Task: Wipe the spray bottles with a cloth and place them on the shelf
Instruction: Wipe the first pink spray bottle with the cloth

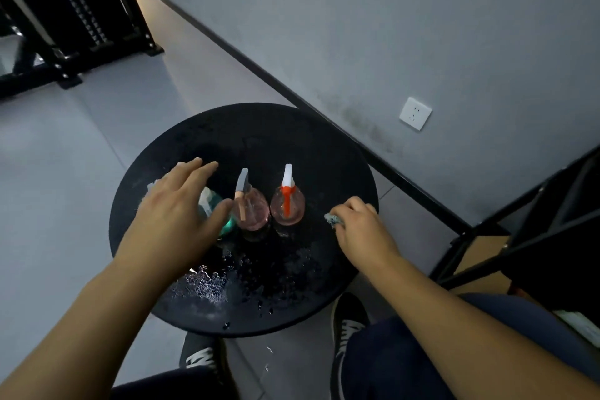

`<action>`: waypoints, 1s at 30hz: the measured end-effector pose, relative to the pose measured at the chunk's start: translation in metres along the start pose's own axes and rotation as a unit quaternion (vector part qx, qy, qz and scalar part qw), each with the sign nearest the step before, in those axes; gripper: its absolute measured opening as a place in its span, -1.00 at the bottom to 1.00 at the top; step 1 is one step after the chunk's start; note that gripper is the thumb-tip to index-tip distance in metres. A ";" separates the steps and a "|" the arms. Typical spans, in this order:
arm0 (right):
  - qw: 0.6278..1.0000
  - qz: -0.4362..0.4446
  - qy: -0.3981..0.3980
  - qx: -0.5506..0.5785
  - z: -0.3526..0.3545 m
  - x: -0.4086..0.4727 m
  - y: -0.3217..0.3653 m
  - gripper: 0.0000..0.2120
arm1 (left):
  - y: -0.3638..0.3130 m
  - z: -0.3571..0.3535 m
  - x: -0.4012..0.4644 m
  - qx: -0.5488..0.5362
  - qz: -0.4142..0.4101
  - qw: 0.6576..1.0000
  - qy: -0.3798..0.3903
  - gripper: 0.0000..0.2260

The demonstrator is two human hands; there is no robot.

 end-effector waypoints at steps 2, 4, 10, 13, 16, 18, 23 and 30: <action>0.999 0.020 -0.025 0.007 0.018 -0.009 0.011 -0.77 | 0.011 0.003 -0.007 -0.004 0.004 1.000 -0.018 -0.45; 0.998 0.039 -0.040 0.011 0.034 -0.017 0.024 -0.77 | 0.020 0.006 -0.014 -0.010 0.014 0.999 -0.031 -0.49; 0.993 0.095 -0.073 0.022 0.062 -0.022 0.072 -0.75 | 0.052 0.015 -0.031 -0.014 0.042 0.997 -0.056 -0.50; 0.990 0.115 -0.082 0.029 0.066 -0.016 0.097 -0.76 | 0.070 0.016 -0.037 -0.023 0.058 0.996 -0.071 -0.53; 0.986 0.136 -0.090 0.043 0.062 -0.007 0.121 -0.76 | 0.086 0.018 -0.040 -0.029 0.078 0.993 -0.078 -0.57; 0.983 0.148 -0.089 0.056 0.059 0.001 0.136 -0.76 | 0.098 0.017 -0.039 -0.035 0.097 0.992 -0.075 -0.58; 0.979 0.168 -0.088 0.081 0.047 0.023 0.164 -0.76 | 0.130 0.006 -0.022 -0.068 0.159 0.984 -0.041 -0.58; 0.973 0.169 -0.089 0.127 0.026 0.048 0.183 -0.77 | 0.165 -0.033 0.019 -0.150 0.252 0.951 0.099 -0.47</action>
Point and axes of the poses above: each hand's wrist, its own x-axis towards the middle knuckle, its own z-axis out of the back of the hand, y = z × x, the point moved 2 cm from there along x, towards the middle knuckle, and after that the axes turned 2 degrees about -x, right-handed, at the moved point
